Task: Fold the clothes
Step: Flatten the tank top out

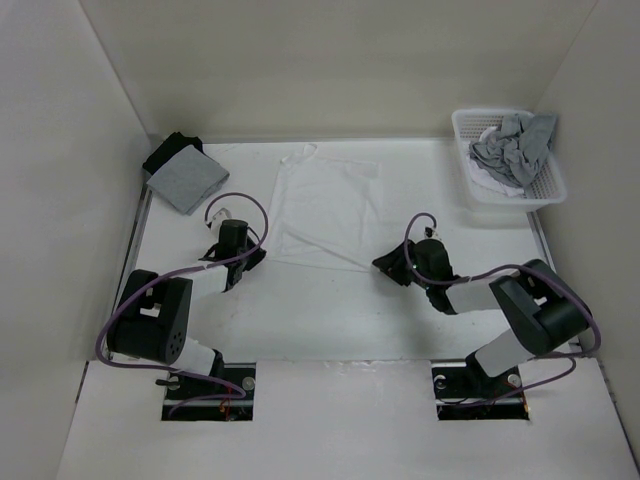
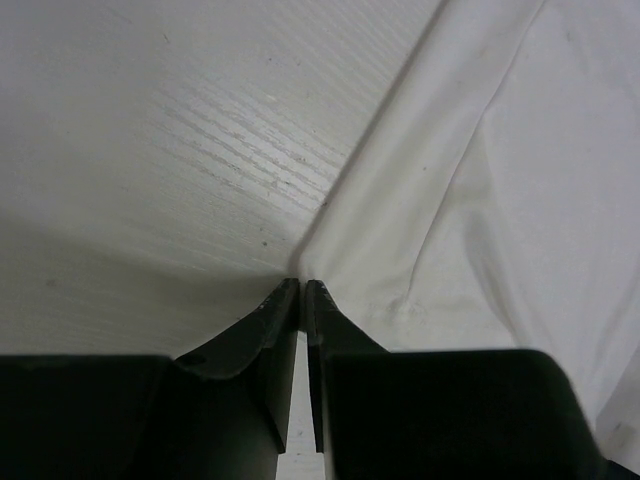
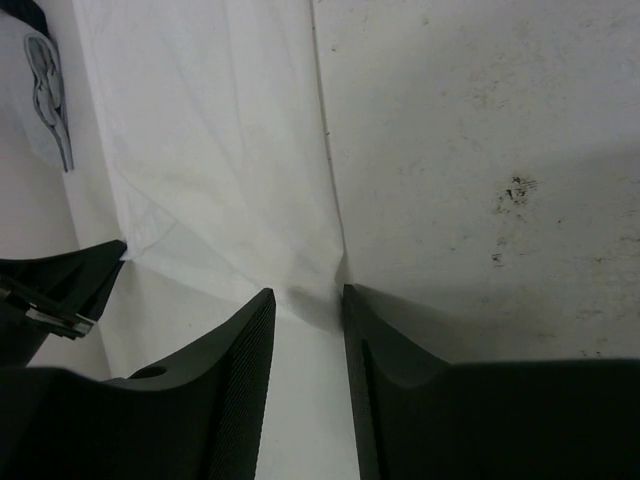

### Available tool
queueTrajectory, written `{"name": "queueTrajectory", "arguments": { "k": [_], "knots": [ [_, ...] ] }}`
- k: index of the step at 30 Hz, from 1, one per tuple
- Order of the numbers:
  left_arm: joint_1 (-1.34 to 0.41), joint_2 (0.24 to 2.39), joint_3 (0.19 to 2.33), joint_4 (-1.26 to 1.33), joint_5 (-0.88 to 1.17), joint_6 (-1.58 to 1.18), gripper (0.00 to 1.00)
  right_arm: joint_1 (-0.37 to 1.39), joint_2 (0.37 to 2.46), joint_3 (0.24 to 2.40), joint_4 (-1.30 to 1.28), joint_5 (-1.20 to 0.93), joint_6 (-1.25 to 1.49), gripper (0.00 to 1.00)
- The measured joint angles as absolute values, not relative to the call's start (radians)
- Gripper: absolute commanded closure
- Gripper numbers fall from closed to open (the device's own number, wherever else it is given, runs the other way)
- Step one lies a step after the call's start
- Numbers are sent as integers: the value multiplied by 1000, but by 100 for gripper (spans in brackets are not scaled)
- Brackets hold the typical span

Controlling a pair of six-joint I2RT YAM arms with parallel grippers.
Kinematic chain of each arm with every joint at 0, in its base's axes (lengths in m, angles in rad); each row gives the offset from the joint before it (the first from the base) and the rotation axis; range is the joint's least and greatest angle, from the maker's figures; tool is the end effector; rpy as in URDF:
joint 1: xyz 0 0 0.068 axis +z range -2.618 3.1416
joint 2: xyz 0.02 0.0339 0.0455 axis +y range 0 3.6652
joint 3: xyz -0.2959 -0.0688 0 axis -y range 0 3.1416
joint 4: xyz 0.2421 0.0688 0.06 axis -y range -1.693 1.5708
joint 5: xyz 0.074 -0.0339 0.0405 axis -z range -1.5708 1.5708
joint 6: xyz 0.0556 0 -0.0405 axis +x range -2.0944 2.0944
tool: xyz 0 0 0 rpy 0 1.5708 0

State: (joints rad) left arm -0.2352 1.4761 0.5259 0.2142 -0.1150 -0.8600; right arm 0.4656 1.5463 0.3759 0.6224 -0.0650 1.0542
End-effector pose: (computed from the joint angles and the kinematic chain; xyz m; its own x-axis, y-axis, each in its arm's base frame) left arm 0.2713 -0.0584 0.1593 -0.5387 -0.6451 -0.5419 -0.3977 0.7618 -0.5114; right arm 0.2422 0.1257 0.1423 -0.6626 0.6381 -0.3922 0.1590 0.6315 0.7589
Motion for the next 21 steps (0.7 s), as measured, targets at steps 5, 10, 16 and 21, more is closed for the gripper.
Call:
{"name": "queueTrajectory", "arguments": {
  "k": [5, 10, 16, 21],
  "knots": [
    [-234, 1476, 525, 213, -107, -860, 93, 466, 1516, 345, 622, -63, 1056, 68],
    [-234, 1476, 525, 213, -101, -860, 94, 466, 1542, 344, 641, -64, 1070, 81],
    [-234, 1476, 524, 215, -94, -860, 100, 466, 1566, 347, 661, -72, 1073, 97],
    [-236, 1385, 502, 180, -72, -880, 100, 473, 1423, 347, 542, -68, 1050, 100]
  ]
}}
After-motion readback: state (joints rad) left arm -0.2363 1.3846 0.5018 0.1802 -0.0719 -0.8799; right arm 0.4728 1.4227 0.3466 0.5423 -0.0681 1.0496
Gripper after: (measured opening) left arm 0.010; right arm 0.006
